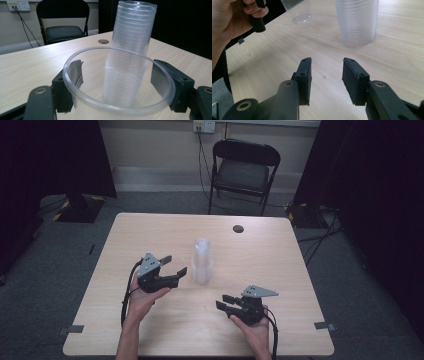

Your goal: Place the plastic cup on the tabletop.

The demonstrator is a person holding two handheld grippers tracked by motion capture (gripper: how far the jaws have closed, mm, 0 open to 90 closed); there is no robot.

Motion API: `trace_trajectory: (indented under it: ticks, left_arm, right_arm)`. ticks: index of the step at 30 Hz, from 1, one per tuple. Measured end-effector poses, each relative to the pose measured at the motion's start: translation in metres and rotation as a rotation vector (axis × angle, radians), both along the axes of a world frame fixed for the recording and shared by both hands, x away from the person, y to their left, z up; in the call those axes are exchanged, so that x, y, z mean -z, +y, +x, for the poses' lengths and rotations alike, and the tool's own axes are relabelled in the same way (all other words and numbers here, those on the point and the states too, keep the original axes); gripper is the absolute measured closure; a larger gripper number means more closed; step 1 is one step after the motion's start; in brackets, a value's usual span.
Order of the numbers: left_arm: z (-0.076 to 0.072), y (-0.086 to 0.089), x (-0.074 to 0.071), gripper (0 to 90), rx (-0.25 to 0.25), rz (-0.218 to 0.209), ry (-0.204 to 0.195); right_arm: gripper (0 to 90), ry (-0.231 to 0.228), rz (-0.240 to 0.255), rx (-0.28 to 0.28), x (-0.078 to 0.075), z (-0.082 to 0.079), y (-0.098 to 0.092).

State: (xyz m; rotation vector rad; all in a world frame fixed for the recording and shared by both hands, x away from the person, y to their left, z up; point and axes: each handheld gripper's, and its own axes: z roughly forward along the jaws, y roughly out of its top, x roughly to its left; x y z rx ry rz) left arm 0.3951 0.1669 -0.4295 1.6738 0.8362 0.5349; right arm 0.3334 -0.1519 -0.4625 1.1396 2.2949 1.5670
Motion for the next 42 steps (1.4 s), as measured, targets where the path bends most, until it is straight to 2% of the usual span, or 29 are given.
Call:
trace_trajectory:
  ticks: [3,12,16,19,22,25,28,29,30,32,34,36,38,41,42]
  left_arm:
    - [0.004,0.0,-0.001,25.5,-0.006,-0.005,-0.012]
    - [0.021,0.003,0.0,25.4,-0.027,0.013,0.02]
    - [0.027,0.007,0.002,25.4,-0.049,-0.014,0.018]
    - [0.031,0.008,0.005,25.5,-0.073,0.004,0.025]
    - [0.034,0.009,0.007,25.5,-0.076,-0.009,0.029]
    - [0.039,0.009,0.006,25.4,-0.084,0.002,0.045]
    - [0.045,0.008,0.003,25.3,-0.098,0.005,0.039]
    - [0.047,0.009,0.003,25.3,-0.121,0.018,0.018]
    - [0.049,0.01,0.003,25.3,-0.137,0.034,0.023]
    - [0.054,0.012,0.003,25.3,-0.145,0.04,0.037]
    - [0.057,0.013,0.001,25.2,-0.155,0.06,0.022]
    - [0.06,0.016,-0.001,25.2,-0.169,0.038,0.01]
    - [0.066,0.019,-0.002,25.1,-0.173,0.025,0.027]
    - [0.072,0.022,-0.003,25.0,-0.182,0.049,0.025]
    - [0.073,0.023,-0.002,25.0,-0.189,0.044,0.021]
  right_arm:
    - [56.2,-0.004,0.002,0.004,0.002,-0.001,0.0]
    - [54.7,-0.004,0.001,0.002,0.007,-0.003,0.0]
    - [54.7,-0.006,-0.001,0.0,0.008,-0.003,-0.002]
    - [54.6,-0.002,0.003,0.001,0.009,-0.002,-0.003]
    - [54.7,-0.003,0.004,0.005,0.01,-0.003,-0.004]
    - [54.7,0.001,0.004,0.009,0.012,-0.004,-0.005]
    - [54.7,0.002,0.006,0.011,0.012,-0.004,-0.006]
    - [54.7,-0.001,0.004,0.01,0.011,-0.005,-0.007]
    - [54.7,-0.003,0.005,0.009,0.011,-0.005,-0.007]
    - [54.6,0.0,0.01,0.013,0.011,-0.005,-0.008]
    - [54.6,-0.003,0.007,0.014,0.011,-0.005,-0.009]
    - [54.5,-0.005,0.007,0.017,0.012,-0.004,-0.009]
    - [54.2,-0.004,0.01,0.019,0.013,-0.004,-0.009]
    - [53.7,-0.006,0.009,0.017,0.013,-0.005,-0.008]
    - [53.4,-0.006,0.007,0.02,0.013,-0.006,-0.007]
